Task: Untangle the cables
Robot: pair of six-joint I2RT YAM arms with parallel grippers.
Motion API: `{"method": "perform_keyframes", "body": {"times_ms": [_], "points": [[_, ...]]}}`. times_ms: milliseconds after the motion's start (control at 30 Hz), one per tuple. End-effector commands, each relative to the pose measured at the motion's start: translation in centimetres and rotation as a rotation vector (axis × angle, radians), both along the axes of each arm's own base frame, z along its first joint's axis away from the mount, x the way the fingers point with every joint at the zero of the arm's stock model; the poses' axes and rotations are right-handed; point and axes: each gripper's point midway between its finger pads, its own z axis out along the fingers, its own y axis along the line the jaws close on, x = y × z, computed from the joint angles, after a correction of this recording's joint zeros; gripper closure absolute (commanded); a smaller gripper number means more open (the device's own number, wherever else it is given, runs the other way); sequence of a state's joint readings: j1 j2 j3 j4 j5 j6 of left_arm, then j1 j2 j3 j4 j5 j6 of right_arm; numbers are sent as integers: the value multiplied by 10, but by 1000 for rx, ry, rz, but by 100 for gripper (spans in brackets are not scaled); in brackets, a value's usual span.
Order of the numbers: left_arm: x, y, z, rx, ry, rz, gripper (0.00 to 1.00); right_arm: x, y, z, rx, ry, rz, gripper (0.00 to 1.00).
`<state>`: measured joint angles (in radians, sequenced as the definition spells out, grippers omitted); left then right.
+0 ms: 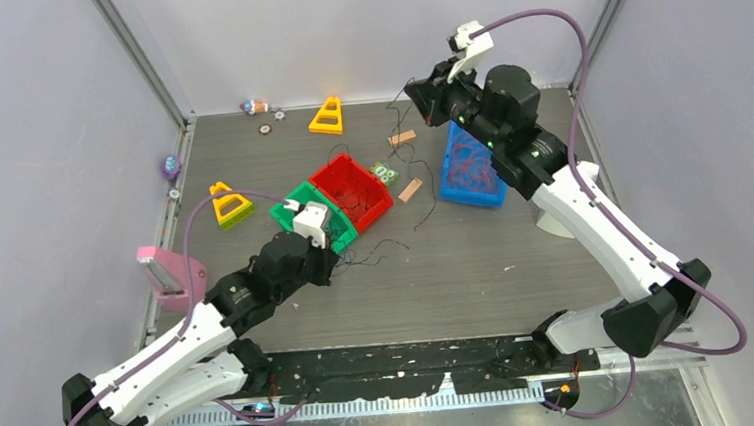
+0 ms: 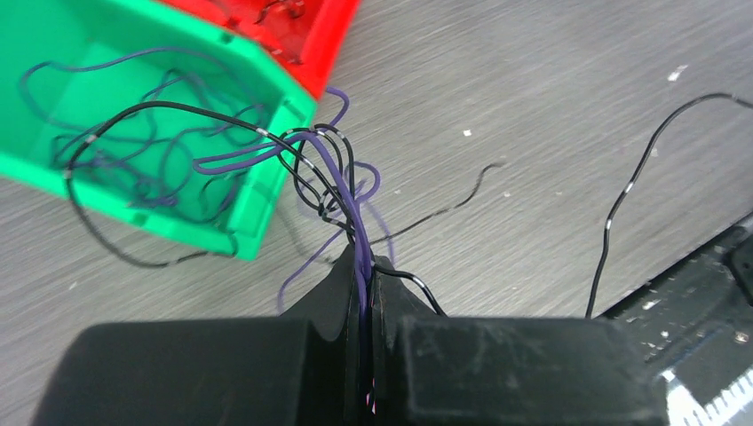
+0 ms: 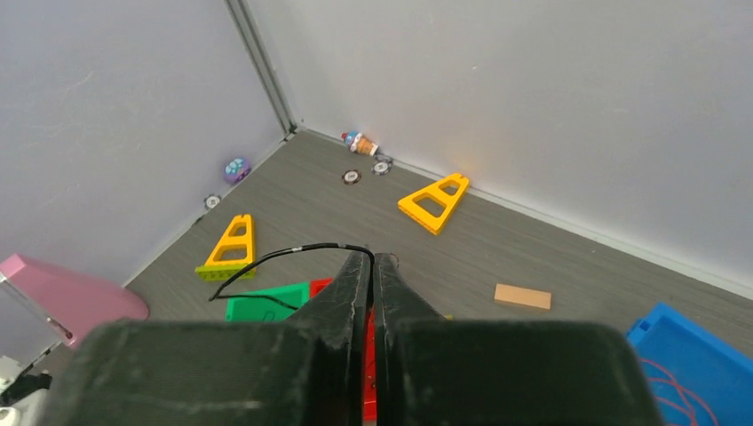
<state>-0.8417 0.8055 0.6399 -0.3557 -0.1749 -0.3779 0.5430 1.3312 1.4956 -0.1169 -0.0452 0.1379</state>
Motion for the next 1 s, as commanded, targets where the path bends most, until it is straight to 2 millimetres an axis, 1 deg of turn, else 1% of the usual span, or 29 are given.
{"method": "perform_keyframes", "body": {"times_ms": [0, 100, 133, 167, 200, 333, 367, 400, 433, 467, 500, 533, 567, 600, 633, 667, 767, 867, 900, 933, 967], "points": [[6, 43, 7, 114, -12, 173, 100, 4, 21, 3, 21, -26, 87, 95], [9, 61, 22, 119, -59, 256, 100, 14, 32, -18, -1, 18, 113, 95], [10, 66, 28, 115, -76, 276, 100, 15, 35, -21, 2, 27, 121, 95], [10, 71, 37, 108, -97, 293, 100, 20, 39, -30, -2, 45, 126, 95], [11, 76, 48, 107, -115, 309, 100, 21, 43, -32, 6, 51, 142, 95], [11, 94, 93, 94, -190, 365, 100, 34, 60, -56, 7, 104, 176, 94], [11, 97, 103, 90, -209, 375, 100, 36, 63, -54, 20, 101, 181, 95], [12, 101, 111, 90, -228, 384, 100, 41, 68, -60, 21, 107, 192, 94], [12, 105, 119, 87, -248, 398, 100, 43, 72, -59, 28, 109, 202, 95], [13, 109, 125, 91, -264, 411, 100, 48, 77, -69, 21, 130, 205, 94], [13, 113, 131, 92, -284, 423, 100, 51, 79, -68, 27, 131, 207, 95], [14, 117, 137, 98, -304, 438, 100, 56, 83, -78, 20, 150, 207, 95], [14, 121, 142, 104, -320, 448, 100, 58, 85, -78, 23, 153, 205, 95], [15, 124, 148, 109, -338, 459, 100, 63, 89, -87, 16, 169, 203, 95], [15, 128, 153, 120, -353, 468, 100, 68, 90, -93, 12, 181, 193, 95], [15, 132, 156, 135, -363, 482, 100, 68, 92, -96, 11, 186, 192, 95], [16, 140, 165, 169, -389, 505, 100, 74, 97, -112, -2, 208, 185, 95], [16, 143, 170, 168, -405, 512, 100, 79, 103, -129, -22, 230, 188, 95], [16, 143, 170, 169, -408, 513, 100, 82, 106, -139, -30, 243, 186, 95], [16, 142, 170, 166, -409, 512, 100, 84, 109, -141, -32, 238, 189, 95], [17, 142, 170, 164, -410, 511, 100, 87, 114, -152, -44, 251, 193, 95]]}}
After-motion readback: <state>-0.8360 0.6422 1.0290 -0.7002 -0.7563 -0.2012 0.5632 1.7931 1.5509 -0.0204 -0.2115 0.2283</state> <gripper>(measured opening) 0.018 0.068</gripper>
